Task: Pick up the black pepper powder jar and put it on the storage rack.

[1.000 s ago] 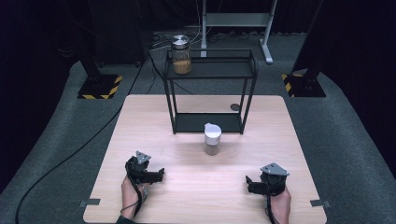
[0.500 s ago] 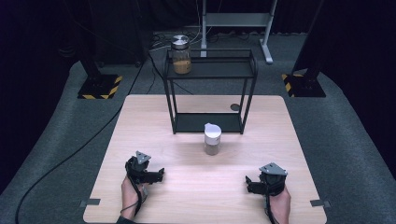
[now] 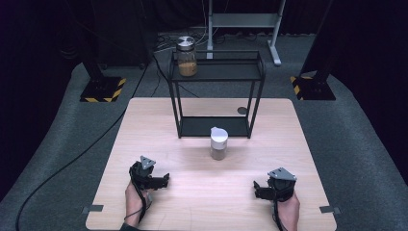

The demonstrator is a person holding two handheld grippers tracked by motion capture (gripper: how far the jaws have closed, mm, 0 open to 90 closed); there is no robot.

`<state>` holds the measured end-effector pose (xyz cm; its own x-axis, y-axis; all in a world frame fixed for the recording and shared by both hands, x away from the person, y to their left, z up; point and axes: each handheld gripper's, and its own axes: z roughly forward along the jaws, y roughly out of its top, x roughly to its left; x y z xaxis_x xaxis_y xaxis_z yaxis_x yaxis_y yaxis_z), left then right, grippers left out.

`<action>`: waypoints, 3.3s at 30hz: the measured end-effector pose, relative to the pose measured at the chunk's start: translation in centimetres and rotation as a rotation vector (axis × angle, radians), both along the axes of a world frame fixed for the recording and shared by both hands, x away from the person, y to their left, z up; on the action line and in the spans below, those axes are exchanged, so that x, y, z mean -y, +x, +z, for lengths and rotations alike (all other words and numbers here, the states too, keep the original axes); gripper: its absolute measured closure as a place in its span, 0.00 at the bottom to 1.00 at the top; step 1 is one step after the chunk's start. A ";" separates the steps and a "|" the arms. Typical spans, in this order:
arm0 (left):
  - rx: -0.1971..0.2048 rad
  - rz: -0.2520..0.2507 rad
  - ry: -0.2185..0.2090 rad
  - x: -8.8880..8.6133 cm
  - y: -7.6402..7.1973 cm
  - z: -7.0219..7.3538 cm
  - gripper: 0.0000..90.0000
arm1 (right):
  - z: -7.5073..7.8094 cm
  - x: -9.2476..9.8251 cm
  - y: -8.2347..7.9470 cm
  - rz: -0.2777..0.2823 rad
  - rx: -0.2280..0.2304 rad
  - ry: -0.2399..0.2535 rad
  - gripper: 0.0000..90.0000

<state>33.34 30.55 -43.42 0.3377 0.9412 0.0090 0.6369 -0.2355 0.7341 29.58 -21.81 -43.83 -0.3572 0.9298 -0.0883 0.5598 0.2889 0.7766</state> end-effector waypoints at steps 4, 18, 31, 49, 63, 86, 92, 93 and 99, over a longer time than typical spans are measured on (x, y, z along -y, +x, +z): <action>-0.002 0.000 -0.002 0.0 0.0 0.0 0.00 | 0.0 -0.1 0.0 -0.009 0.001 0.000 0.01; -0.005 0.005 -0.005 0.0 0.0 0.0 0.00 | 0.1 -0.4 -1.8 -0.128 0.129 0.110 0.00; -0.005 0.007 -0.005 0.0 0.0 0.0 0.00 | 1.6 -4.9 2.4 0.024 0.138 0.100 0.00; -0.006 0.011 -0.006 0.0 0.0 0.0 0.00 | 1.7 -10.1 7.5 0.130 0.148 0.121 0.00; -0.006 0.010 -0.005 0.0 -0.1 0.0 0.00 | 0.9 -11.5 10.2 0.152 0.160 0.148 0.00; -0.005 0.010 -0.006 0.1 -0.1 0.0 0.00 | -0.2 -10.2 10.5 0.175 0.190 0.227 0.33; -0.005 0.010 -0.006 0.1 -0.1 0.0 0.00 | 0.7 -9.6 10.0 0.174 0.198 0.229 0.33; -0.005 0.010 -0.006 0.1 -0.1 0.0 0.00 | 0.8 -9.5 9.9 0.173 0.203 0.229 0.33; -0.005 0.009 -0.005 0.1 -0.1 0.0 0.00 | 1.6 -8.6 9.5 0.168 0.209 0.232 0.33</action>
<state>33.27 30.49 -43.40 0.3292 0.9443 0.0026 0.6424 -0.2260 0.7323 39.04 -13.18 -42.28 -0.5032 0.8636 0.0307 0.3415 0.1661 0.9251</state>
